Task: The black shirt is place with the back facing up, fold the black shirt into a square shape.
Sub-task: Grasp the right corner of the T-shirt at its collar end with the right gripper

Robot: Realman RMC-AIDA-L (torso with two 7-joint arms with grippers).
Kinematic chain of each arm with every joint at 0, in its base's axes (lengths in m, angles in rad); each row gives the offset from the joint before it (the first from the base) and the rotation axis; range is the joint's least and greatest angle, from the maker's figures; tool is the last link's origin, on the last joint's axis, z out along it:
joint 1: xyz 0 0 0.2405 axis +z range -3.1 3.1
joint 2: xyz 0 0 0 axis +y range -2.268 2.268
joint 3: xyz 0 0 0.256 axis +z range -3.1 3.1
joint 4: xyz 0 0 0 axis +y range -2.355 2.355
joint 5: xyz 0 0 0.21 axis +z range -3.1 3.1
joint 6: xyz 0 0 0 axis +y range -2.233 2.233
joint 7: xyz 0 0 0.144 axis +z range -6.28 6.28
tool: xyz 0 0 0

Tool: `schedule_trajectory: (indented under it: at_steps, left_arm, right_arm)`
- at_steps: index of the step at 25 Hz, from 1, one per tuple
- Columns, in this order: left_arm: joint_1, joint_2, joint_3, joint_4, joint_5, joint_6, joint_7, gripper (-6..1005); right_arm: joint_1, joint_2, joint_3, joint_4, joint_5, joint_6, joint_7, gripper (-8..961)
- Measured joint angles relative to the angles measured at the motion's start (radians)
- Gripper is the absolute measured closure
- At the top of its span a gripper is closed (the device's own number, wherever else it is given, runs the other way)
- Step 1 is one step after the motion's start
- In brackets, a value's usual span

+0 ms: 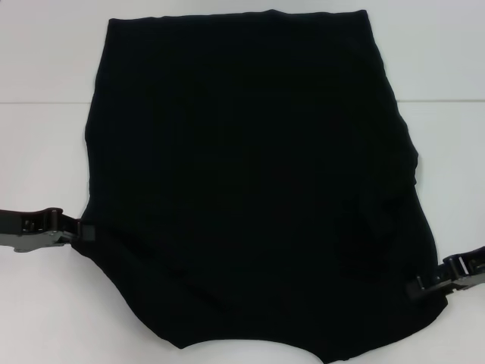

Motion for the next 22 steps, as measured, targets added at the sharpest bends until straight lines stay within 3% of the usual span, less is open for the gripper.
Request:
schedule_trajectory:
  at_steps: [8, 16, 22]
  left_arm:
    - [0.0, 0.0, 0.0, 0.0, 0.0, 0.0, 0.002, 949]
    - [-0.002, 0.0, 0.0, 0.0, -0.001, 0.0, 0.005, 949]
    - [-0.002, 0.0, 0.0, 0.0, -0.002, 0.0, 0.005, 950]
  right_arm:
    - [0.009, 0.008, 0.004, 0.002, 0.001, -0.009, 0.004, 292]
    - [0.0, 0.002, 0.026, 0.003, 0.001, -0.015, 0.01, 524]
    - [-0.001, 0.001, 0.031, 0.003, -0.003, -0.017, 0.011, 761]
